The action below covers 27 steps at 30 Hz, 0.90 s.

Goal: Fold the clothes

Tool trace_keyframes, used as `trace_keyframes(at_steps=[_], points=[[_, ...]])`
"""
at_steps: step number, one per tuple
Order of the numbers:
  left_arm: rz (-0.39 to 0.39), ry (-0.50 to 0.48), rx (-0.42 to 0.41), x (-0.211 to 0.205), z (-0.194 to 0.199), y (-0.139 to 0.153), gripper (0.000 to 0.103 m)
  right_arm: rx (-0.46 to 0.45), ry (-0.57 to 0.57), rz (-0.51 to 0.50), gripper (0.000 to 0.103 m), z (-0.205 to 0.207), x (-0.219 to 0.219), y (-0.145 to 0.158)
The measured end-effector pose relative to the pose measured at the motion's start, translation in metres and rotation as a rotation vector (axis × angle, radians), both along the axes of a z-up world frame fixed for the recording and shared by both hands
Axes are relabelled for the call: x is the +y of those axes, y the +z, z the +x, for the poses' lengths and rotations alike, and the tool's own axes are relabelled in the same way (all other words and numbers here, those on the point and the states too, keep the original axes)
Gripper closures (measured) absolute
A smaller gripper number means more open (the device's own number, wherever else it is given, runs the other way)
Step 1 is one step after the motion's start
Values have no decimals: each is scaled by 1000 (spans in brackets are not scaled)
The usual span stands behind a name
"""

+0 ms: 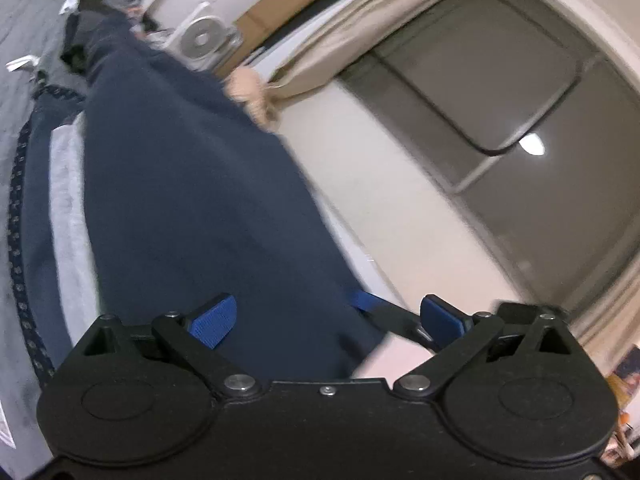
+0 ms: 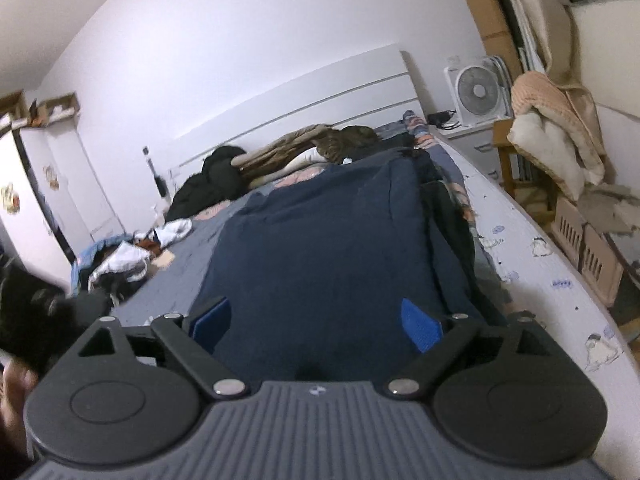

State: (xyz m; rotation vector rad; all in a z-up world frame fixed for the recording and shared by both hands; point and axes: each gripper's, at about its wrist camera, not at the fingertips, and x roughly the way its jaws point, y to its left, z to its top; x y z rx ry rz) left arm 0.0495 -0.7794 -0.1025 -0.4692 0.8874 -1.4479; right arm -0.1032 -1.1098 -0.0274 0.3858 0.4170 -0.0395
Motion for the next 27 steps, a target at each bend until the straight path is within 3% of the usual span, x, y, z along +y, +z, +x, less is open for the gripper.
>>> trace_keyframes(at_steps=[4, 11, 16, 20, 27], points=[[-12, -23, 53, -19, 35, -7, 4, 12, 33, -50, 11, 1, 2, -7], [-38, -14, 120, -44, 105, -3, 4, -2, 53, 4, 10, -4, -7, -13], [-39, -44, 167, -64, 138, -3, 4, 0, 54, -33, 9, -4, -1, -15], [-85, 20, 206, -62, 159, -5, 0, 0, 63, -41, 7, -4, 0, -16], [12, 145, 200, -77, 194, -12, 0, -2, 85, -42, 5, -5, 0, -17]])
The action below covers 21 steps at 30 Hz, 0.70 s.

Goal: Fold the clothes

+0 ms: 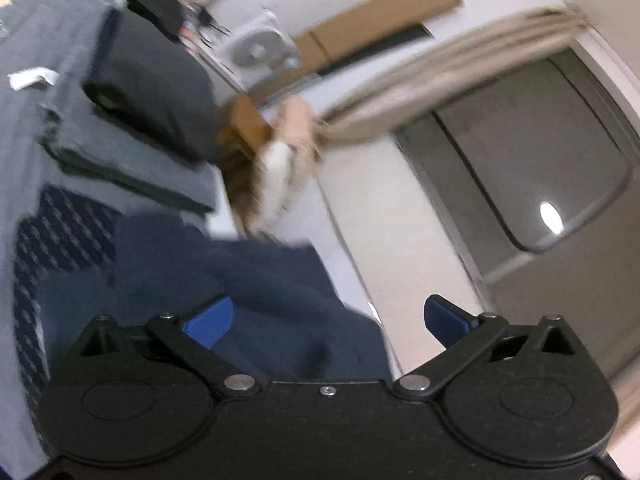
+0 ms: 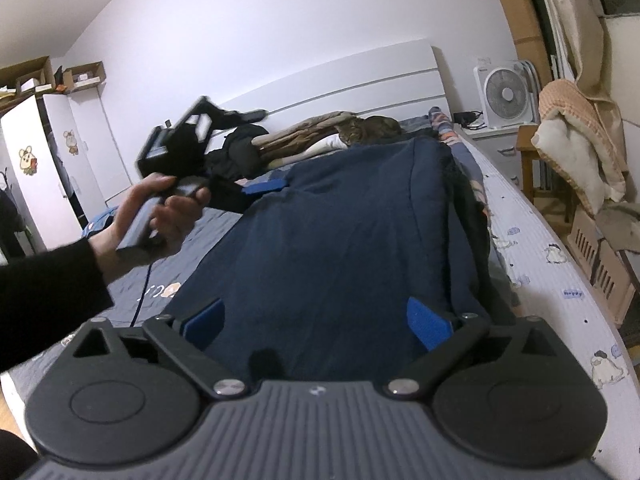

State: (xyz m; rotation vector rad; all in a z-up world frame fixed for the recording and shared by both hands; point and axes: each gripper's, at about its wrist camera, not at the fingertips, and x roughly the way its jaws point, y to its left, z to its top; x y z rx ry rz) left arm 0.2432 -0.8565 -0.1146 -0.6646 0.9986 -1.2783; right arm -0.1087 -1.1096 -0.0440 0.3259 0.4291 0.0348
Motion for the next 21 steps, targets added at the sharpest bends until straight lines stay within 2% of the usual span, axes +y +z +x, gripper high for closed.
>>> trace_keyframes(at_steps=[2, 4, 5, 8, 10, 11, 14, 16, 18, 21], points=[[20, 55, -10, -6, 9, 4, 0, 0, 2, 1, 4, 1, -1, 1], [61, 125, -60, -11, 14, 15, 0, 0, 1, 2, 4, 2, -2, 1], [53, 134, -50, -11, 14, 19, 0, 2, 0, 3, 3, 2, -2, 1], [-53, 82, -57, 8, 0, 39, 0, 3, -1, 15, 1, 2, -3, 0], [-109, -12, -91, 19, -25, 52, 0, 1, -1, 27, 1, 1, -5, 0], [-113, -60, -108, 19, -37, 55, 0, 0, -1, 33, 1, 1, -6, 0], [-57, -219, -150, -4, -72, 55, 0, 2, -4, 36, 0, 1, -4, 1], [27, -268, -173, -31, -83, 45, 0, 4, -7, 27, 0, 2, -3, 1], [107, -264, -171, -53, -81, 35, 0, 9, -9, 17, 0, 3, -1, 1], [156, -206, -151, -76, -64, 27, 0, 8, -6, 8, 0, 3, 1, 1]])
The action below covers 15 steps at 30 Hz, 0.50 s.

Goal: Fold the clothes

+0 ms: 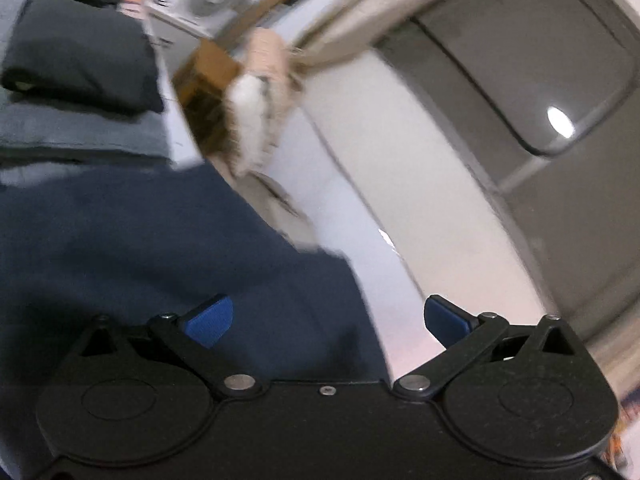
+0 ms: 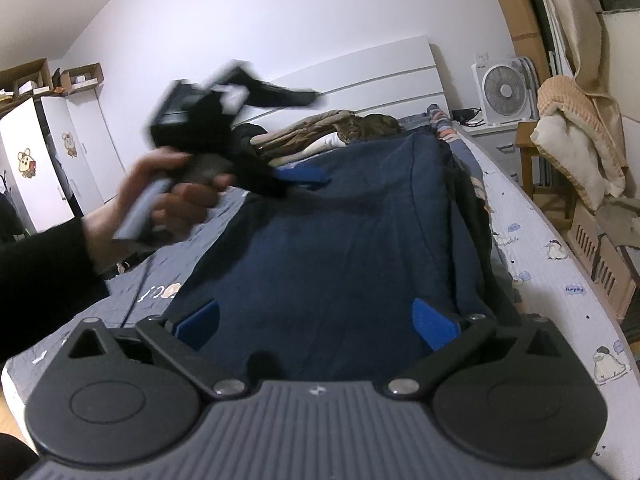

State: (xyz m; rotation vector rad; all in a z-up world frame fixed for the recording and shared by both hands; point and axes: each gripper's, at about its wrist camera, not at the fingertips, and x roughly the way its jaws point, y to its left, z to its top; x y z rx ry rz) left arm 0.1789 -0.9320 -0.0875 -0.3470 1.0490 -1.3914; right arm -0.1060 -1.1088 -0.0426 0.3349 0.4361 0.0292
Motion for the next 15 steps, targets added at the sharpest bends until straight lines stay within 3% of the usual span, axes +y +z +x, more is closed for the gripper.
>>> trace_keyframes(at_steps=[7, 12, 15], points=[[99, 106, -46, -41, 28, 0, 0, -4, -9, -13, 0, 0, 1, -1], [58, 242, -91, -45, 35, 19, 0, 1, -8, 5, 0, 0, 1, -1], [14, 258, -98, -24, 28, 36, 0, -6, -3, 50, 0, -2, -4, 1]])
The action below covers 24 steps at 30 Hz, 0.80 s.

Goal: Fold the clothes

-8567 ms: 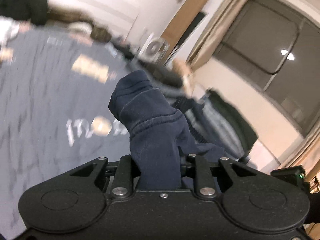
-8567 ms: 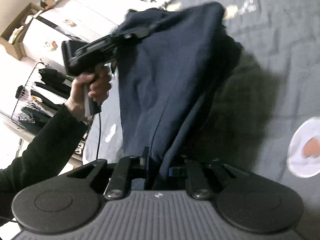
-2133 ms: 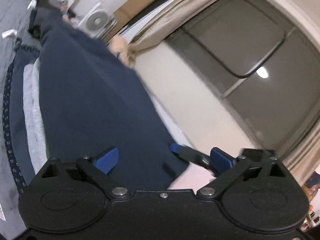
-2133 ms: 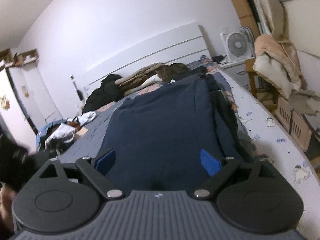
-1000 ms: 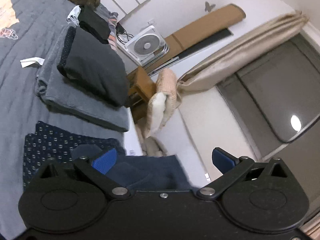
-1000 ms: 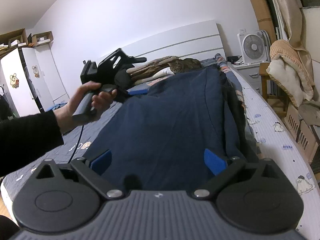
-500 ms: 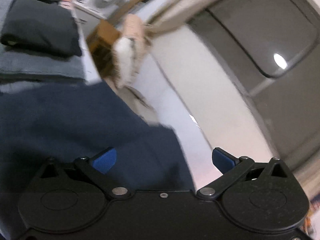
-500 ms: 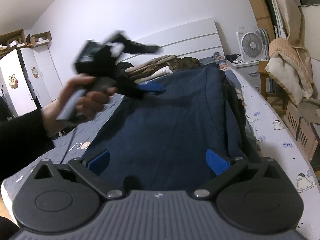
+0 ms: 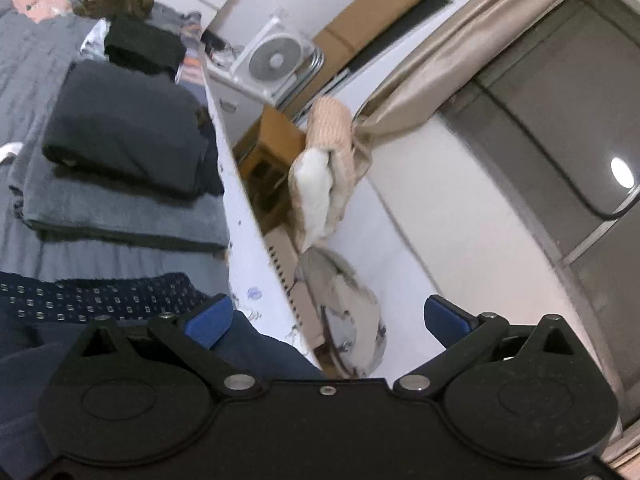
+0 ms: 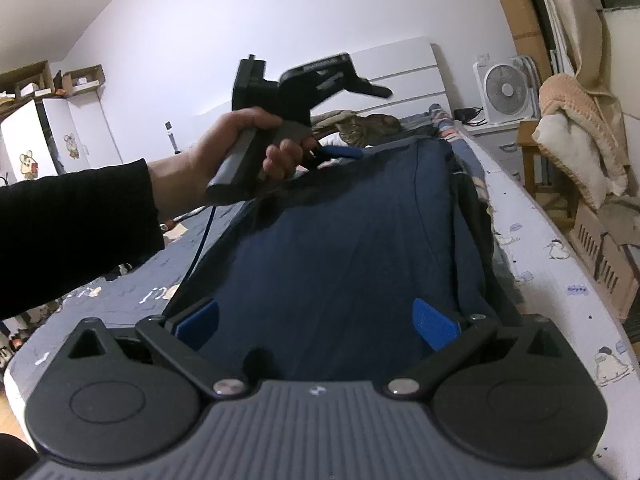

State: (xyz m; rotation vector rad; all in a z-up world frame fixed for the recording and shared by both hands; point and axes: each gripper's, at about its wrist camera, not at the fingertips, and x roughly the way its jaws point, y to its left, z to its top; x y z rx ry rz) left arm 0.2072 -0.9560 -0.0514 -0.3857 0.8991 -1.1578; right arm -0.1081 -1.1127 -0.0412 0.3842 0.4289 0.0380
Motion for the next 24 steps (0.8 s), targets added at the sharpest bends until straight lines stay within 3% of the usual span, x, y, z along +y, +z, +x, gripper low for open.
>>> trace_keyframes(at_steps=[6, 10, 14, 18, 21, 24], points=[[-82, -35, -88, 77, -60, 24, 0, -89, -41, 178, 0, -13, -26, 19], [-30, -15, -153, 130, -115, 14, 0, -154, -69, 204, 0, -13, -46, 41], [2, -37, -192, 164, -162, -4, 0, -151, -38, 213, 0, 19, -68, 65], [1, -74, -198, 174, -194, -23, 0, -84, 76, 253, 0, 75, -84, 78], [-12, -103, -164, 173, -205, -35, 0, -7, 155, 314, 0, 120, -88, 70], [-5, -123, -159, 172, -208, -45, 0, 111, 210, 304, 0, 158, -77, 52]])
